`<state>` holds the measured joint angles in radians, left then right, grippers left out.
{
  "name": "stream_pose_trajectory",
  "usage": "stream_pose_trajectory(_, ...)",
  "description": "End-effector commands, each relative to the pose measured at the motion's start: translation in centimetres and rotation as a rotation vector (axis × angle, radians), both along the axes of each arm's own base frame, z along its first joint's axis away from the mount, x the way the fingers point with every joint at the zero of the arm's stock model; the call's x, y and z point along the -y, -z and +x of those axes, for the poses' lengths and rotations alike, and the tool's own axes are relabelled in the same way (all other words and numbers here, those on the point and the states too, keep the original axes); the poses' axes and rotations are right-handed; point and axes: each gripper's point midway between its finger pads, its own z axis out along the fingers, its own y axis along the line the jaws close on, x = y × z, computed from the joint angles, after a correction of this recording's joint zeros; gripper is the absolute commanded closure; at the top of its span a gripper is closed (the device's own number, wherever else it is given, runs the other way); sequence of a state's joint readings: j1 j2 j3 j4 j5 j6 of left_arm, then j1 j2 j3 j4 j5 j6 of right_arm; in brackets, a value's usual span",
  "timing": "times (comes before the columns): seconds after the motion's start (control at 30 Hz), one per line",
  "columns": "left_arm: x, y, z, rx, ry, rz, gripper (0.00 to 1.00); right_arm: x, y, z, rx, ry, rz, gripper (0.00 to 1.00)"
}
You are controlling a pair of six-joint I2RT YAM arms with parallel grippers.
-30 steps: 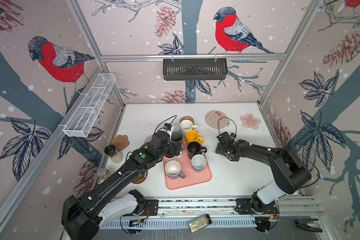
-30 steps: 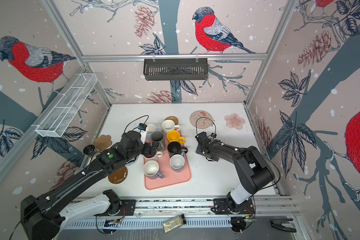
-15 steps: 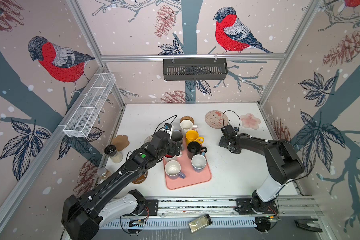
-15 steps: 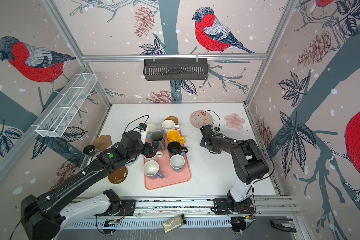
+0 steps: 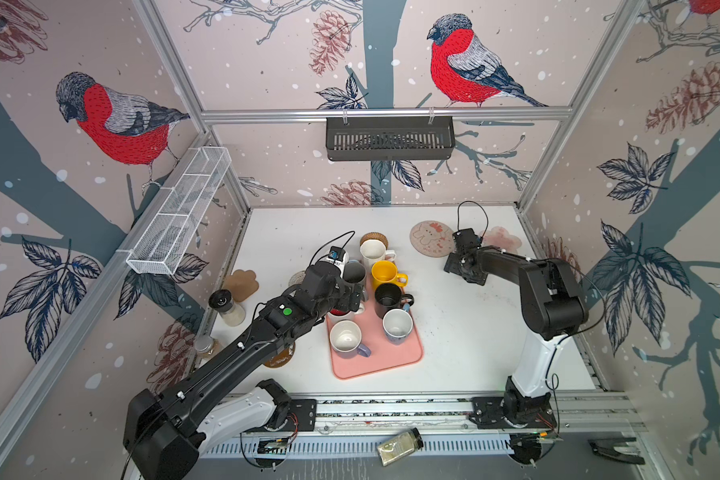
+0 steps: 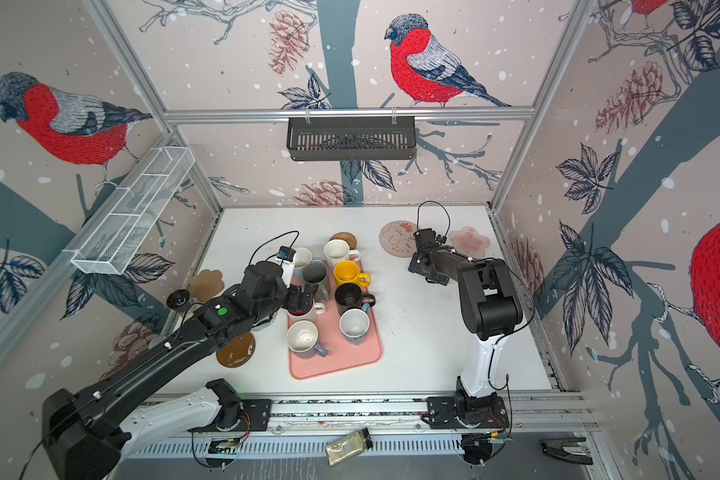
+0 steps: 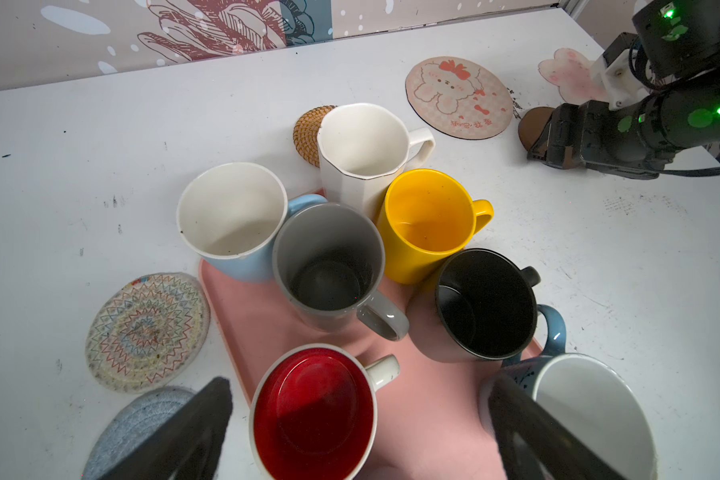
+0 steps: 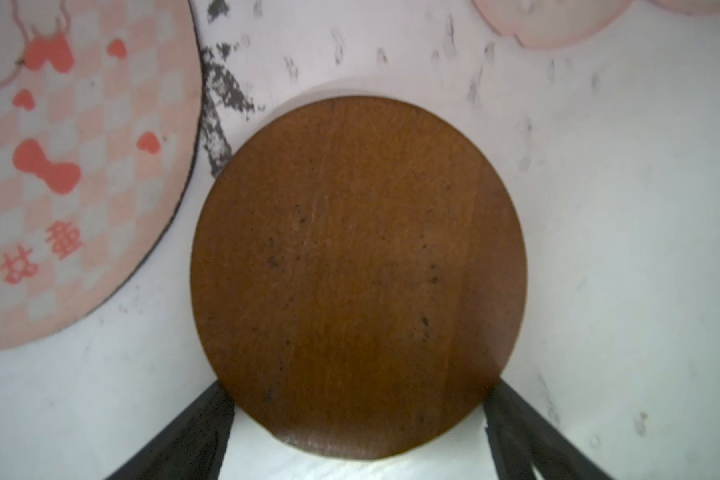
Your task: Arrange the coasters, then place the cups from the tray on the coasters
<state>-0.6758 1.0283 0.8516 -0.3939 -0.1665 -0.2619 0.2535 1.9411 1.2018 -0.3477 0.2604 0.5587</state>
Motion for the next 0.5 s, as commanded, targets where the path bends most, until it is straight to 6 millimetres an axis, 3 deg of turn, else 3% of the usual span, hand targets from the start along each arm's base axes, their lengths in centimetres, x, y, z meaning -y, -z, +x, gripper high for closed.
stream_pose_trajectory(0.0, 0.0, -0.5, 0.4, 0.024, -0.007, 0.002, 0.03, 1.0, 1.4, -0.8, -0.112, -0.033, -0.041, 0.08)
stream_pose_trajectory(0.47, -0.3, 0.1, 0.5, 0.018, -0.015, 0.024, 0.03, 2.3, 0.9, 5.0, -0.097, -0.044, -0.096, 0.09)
